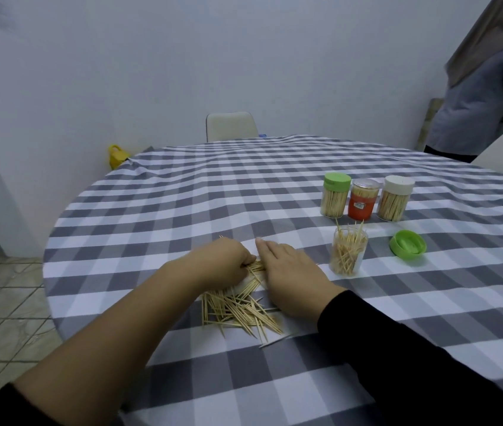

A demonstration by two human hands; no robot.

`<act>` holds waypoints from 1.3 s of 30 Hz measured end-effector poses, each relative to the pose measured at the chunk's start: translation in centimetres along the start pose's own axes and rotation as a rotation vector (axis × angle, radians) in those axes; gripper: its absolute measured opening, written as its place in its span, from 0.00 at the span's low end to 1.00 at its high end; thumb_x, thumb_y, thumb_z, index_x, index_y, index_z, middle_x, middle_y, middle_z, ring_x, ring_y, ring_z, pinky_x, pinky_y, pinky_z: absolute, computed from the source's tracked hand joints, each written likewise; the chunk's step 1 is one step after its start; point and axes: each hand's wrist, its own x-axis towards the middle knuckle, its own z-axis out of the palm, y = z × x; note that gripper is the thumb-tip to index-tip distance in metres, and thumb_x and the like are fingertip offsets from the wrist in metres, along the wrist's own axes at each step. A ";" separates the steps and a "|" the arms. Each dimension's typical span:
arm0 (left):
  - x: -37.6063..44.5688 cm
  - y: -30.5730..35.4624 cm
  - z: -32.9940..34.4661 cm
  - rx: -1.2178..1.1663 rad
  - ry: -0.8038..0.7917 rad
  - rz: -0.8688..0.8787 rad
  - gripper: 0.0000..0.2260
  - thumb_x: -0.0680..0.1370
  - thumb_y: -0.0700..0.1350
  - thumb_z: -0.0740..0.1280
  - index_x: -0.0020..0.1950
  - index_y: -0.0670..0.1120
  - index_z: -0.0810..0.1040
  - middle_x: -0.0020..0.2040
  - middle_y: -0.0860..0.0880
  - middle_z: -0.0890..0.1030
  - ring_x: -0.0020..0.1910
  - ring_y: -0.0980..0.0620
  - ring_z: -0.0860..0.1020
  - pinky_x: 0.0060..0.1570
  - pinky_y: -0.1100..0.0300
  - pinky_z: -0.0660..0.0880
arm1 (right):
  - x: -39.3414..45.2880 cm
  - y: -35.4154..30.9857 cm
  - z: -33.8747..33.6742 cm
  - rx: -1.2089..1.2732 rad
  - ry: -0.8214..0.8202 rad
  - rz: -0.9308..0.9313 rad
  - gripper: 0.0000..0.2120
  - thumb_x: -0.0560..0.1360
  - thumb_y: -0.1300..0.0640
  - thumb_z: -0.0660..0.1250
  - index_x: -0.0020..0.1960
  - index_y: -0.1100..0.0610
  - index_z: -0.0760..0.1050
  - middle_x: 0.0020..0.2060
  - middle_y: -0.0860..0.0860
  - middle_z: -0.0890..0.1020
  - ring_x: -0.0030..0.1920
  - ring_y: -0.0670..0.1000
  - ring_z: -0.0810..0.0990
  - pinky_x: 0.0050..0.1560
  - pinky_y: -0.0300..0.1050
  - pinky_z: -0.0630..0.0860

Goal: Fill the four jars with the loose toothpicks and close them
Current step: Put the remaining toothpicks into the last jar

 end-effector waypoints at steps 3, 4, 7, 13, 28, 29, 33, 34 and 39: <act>0.8 0.7 0.3 0.152 -0.044 -0.058 0.21 0.80 0.41 0.60 0.73 0.50 0.67 0.63 0.45 0.76 0.60 0.46 0.74 0.60 0.54 0.73 | 0.1 -0.2 -0.3 -0.084 0.013 0.024 0.18 0.78 0.61 0.52 0.67 0.60 0.64 0.62 0.57 0.71 0.62 0.57 0.68 0.60 0.46 0.65; 1.0 1.0 0.4 0.184 -0.061 -0.084 0.22 0.79 0.40 0.61 0.73 0.50 0.67 0.63 0.45 0.76 0.61 0.45 0.74 0.60 0.54 0.73 | 0.0 -0.2 -0.6 -0.108 0.016 0.028 0.15 0.79 0.61 0.52 0.64 0.60 0.67 0.60 0.57 0.71 0.60 0.57 0.68 0.58 0.46 0.65; 0.9 1.6 0.9 0.224 0.006 -0.102 0.18 0.78 0.38 0.60 0.67 0.47 0.73 0.58 0.44 0.78 0.57 0.44 0.77 0.54 0.55 0.73 | -0.3 -0.2 -1.0 -0.160 0.013 0.035 0.12 0.78 0.63 0.54 0.59 0.61 0.71 0.57 0.57 0.71 0.59 0.57 0.69 0.56 0.45 0.66; -0.1 2.9 1.6 0.319 0.166 -0.070 0.13 0.80 0.38 0.56 0.64 0.40 0.69 0.56 0.43 0.78 0.55 0.44 0.77 0.43 0.57 0.65 | -0.9 -0.3 -1.6 -0.165 0.010 0.138 0.13 0.78 0.63 0.54 0.59 0.62 0.73 0.57 0.58 0.73 0.59 0.58 0.71 0.53 0.46 0.70; -0.1 2.5 1.6 -0.110 0.294 -0.144 0.11 0.76 0.36 0.60 0.55 0.45 0.78 0.51 0.47 0.77 0.52 0.46 0.77 0.49 0.56 0.72 | -1.8 0.5 -1.3 -0.129 0.098 0.200 0.15 0.79 0.65 0.50 0.60 0.62 0.72 0.58 0.58 0.72 0.59 0.58 0.71 0.54 0.48 0.71; -0.1 2.6 1.1 -0.134 0.290 -0.161 0.11 0.76 0.36 0.60 0.54 0.45 0.78 0.50 0.47 0.77 0.52 0.46 0.77 0.48 0.56 0.72 | -1.9 0.5 -1.2 -0.141 0.109 0.197 0.15 0.79 0.65 0.50 0.60 0.62 0.71 0.58 0.58 0.72 0.59 0.58 0.71 0.53 0.48 0.71; 0.3 2.7 -0.5 -0.297 0.240 -0.265 0.09 0.77 0.34 0.59 0.45 0.46 0.74 0.37 0.48 0.74 0.39 0.47 0.74 0.36 0.60 0.68 | -2.4 0.7 -0.8 -0.167 0.121 0.189 0.14 0.78 0.66 0.51 0.59 0.63 0.71 0.57 0.59 0.74 0.58 0.58 0.72 0.53 0.48 0.71; 0.3 2.6 -0.5 -0.381 0.292 -0.274 0.09 0.79 0.36 0.59 0.42 0.47 0.73 0.34 0.49 0.72 0.35 0.48 0.72 0.32 0.60 0.66 | -2.6 0.9 -1.0 -0.155 0.137 0.190 0.14 0.78 0.65 0.51 0.58 0.62 0.71 0.56 0.59 0.75 0.58 0.58 0.73 0.54 0.48 0.71; 0.1 2.4 -1.1 -0.749 0.536 -0.268 0.08 0.81 0.44 0.61 0.51 0.47 0.80 0.42 0.49 0.81 0.38 0.48 0.78 0.36 0.57 0.72 | -3.3 1.3 -3.6 0.041 0.248 0.222 0.09 0.77 0.66 0.54 0.55 0.58 0.69 0.50 0.56 0.78 0.51 0.55 0.74 0.47 0.46 0.70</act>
